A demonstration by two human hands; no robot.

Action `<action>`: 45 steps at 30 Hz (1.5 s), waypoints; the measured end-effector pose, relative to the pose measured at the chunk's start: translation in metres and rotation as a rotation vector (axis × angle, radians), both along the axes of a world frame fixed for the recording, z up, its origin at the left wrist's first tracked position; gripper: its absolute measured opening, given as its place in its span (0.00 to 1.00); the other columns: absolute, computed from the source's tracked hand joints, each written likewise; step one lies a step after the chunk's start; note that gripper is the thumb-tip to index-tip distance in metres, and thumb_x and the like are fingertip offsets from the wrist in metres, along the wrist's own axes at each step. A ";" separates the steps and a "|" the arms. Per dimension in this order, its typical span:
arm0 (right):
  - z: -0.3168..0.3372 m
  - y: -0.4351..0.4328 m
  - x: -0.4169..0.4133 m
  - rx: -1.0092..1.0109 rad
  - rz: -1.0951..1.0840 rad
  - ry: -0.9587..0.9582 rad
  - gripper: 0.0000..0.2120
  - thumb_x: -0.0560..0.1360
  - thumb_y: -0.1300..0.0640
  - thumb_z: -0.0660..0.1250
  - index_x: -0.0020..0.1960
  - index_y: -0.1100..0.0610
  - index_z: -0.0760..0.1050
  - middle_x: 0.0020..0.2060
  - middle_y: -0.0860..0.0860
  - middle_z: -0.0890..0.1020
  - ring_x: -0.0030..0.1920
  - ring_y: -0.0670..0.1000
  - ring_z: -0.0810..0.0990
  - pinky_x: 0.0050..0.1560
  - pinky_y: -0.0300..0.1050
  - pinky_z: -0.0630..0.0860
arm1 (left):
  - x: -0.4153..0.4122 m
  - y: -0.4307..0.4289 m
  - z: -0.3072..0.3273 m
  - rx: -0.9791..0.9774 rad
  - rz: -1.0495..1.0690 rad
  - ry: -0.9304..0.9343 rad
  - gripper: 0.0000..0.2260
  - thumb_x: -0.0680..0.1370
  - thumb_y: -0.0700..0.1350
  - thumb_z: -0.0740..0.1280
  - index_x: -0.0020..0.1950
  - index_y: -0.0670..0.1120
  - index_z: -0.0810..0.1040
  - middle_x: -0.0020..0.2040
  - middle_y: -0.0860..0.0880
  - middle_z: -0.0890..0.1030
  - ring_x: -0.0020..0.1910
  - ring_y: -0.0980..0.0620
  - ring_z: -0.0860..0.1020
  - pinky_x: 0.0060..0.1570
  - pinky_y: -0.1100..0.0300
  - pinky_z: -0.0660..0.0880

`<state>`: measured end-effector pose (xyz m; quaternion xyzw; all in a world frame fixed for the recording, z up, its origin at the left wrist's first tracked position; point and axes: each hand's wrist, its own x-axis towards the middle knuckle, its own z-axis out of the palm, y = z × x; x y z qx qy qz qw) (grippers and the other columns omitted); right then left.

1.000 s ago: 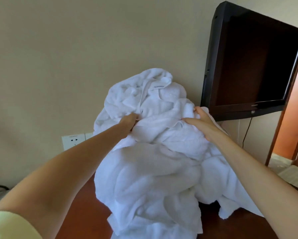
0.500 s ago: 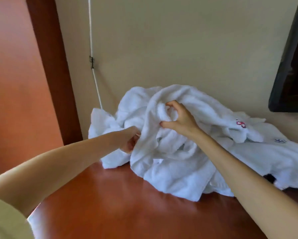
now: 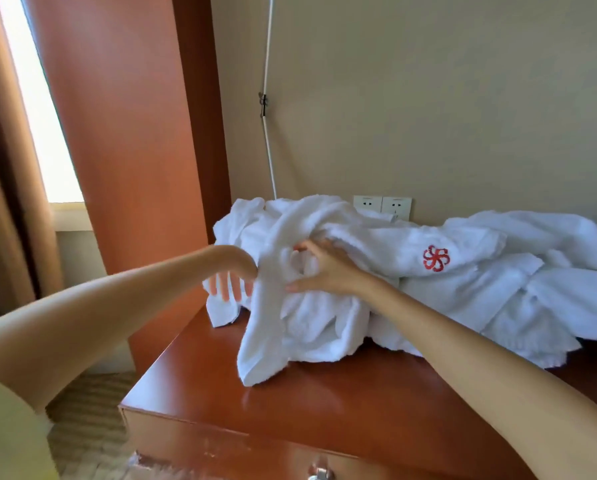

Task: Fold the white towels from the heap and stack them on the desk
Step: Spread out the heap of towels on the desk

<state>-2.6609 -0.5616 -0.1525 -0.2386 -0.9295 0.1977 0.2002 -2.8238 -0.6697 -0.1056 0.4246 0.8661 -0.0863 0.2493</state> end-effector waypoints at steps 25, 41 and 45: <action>0.010 0.190 0.411 -0.522 -0.878 0.291 0.44 0.67 0.34 0.71 0.77 0.47 0.58 0.73 0.46 0.63 0.72 0.48 0.63 0.61 0.41 0.64 | 0.360 0.360 0.010 0.432 -0.630 0.030 0.61 0.61 0.73 0.71 0.77 0.52 0.33 0.78 0.40 0.36 0.76 0.35 0.40 0.73 0.39 0.46; 0.008 0.145 0.374 -0.406 -0.602 0.076 0.13 0.70 0.54 0.76 0.49 0.58 0.76 0.46 0.51 0.82 0.48 0.46 0.79 0.54 0.43 0.75 | 0.308 0.314 0.026 0.564 -0.898 0.241 0.31 0.69 0.56 0.73 0.68 0.50 0.68 0.63 0.46 0.76 0.61 0.43 0.75 0.56 0.52 0.73; 0.026 0.118 0.329 -0.491 -0.556 0.372 0.11 0.74 0.65 0.70 0.45 0.50 0.72 0.42 0.45 0.76 0.42 0.42 0.75 0.49 0.37 0.73 | 0.288 0.274 0.063 0.524 -0.895 0.354 0.26 0.71 0.54 0.72 0.66 0.49 0.71 0.61 0.47 0.78 0.59 0.45 0.77 0.53 0.55 0.73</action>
